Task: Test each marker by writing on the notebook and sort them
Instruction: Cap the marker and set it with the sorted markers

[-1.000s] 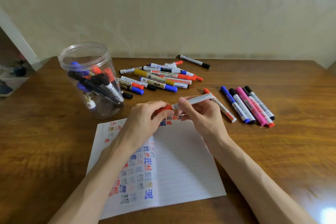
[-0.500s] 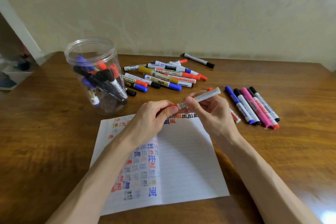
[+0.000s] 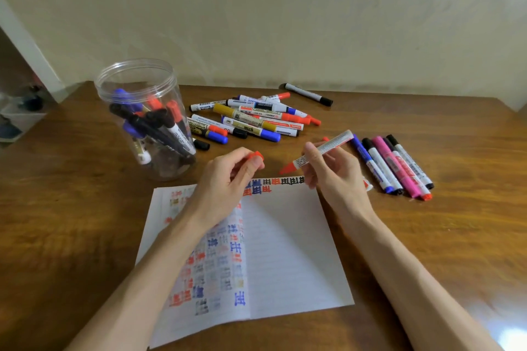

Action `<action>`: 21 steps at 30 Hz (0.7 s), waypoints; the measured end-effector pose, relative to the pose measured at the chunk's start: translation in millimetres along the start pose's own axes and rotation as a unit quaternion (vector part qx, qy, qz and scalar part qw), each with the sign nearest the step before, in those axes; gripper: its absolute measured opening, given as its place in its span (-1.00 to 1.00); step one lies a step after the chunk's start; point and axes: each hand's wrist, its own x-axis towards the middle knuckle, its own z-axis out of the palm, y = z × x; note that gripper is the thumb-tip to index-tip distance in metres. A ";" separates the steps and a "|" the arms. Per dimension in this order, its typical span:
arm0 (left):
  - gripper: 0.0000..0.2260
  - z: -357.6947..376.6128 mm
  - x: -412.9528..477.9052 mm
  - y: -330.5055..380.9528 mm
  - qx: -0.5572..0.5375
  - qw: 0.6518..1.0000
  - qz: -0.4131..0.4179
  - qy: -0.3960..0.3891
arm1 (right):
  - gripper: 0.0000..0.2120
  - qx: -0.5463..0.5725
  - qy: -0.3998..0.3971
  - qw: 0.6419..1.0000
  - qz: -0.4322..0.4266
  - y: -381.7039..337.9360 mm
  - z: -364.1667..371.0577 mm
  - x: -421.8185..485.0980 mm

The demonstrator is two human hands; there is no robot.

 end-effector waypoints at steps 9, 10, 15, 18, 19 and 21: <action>-0.73 2.7 3.2 -8.7 0.010 0.998 0.020 0.062 | -0.88 0.017 -0.037 0.999 -0.019 2.8 10.2 -4.9; -0.73 2.8 3.5 -9.9 0.012 0.998 0.021 0.063 | -0.89 0.011 -0.041 0.999 -0.025 3.6 11.5 -5.1; -0.73 3.5 4.9 -13.3 0.016 0.998 0.024 0.062 | -0.87 -0.022 -0.048 0.999 -0.009 8.3 16.2 -3.0; -0.73 3.1 4.9 -14.2 0.013 0.998 0.024 0.061 | -0.87 -0.045 -0.025 0.999 -0.002 11.8 17.0 -1.0; -0.73 2.9 4.8 -14.3 0.012 0.998 0.024 0.062 | -0.87 -0.056 -0.015 0.998 -0.006 12.8 17.1 -0.5; -0.72 2.7 4.9 -14.0 0.013 0.998 0.026 0.062 | -0.88 -0.068 -0.009 0.998 -0.011 13.2 17.1 -0.8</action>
